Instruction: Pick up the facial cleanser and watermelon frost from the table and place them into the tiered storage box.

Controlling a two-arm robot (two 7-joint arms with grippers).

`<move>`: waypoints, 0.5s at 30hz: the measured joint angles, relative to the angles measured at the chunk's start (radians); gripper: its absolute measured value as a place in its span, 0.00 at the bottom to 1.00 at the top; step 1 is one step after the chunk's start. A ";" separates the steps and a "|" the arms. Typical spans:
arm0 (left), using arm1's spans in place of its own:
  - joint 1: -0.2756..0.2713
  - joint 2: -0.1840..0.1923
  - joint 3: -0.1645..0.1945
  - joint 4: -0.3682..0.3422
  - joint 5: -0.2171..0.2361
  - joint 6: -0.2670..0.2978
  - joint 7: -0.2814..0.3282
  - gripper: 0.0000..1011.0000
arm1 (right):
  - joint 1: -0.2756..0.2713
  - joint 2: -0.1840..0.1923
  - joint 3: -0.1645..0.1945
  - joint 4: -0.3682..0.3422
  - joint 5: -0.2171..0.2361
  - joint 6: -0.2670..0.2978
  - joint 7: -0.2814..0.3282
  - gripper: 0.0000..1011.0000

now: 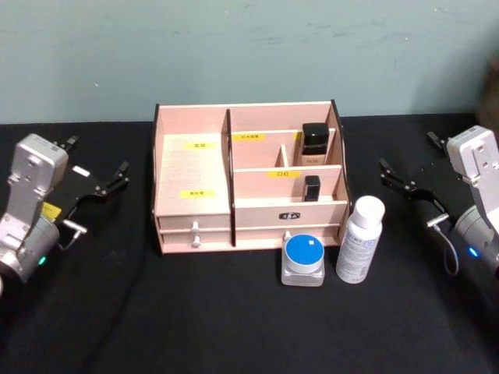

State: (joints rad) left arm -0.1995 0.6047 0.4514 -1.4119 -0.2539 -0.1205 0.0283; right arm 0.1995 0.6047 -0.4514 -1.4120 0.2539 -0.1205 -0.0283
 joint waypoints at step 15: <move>0.000 0.000 0.000 0.000 0.000 0.000 0.000 0.99 | 0.000 0.000 0.000 0.000 0.000 0.000 0.000 0.99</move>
State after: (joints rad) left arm -0.1995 0.6047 0.4514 -1.4120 -0.2539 -0.1205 0.0283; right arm 0.1995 0.6047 -0.4514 -1.4120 0.2539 -0.1205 -0.0283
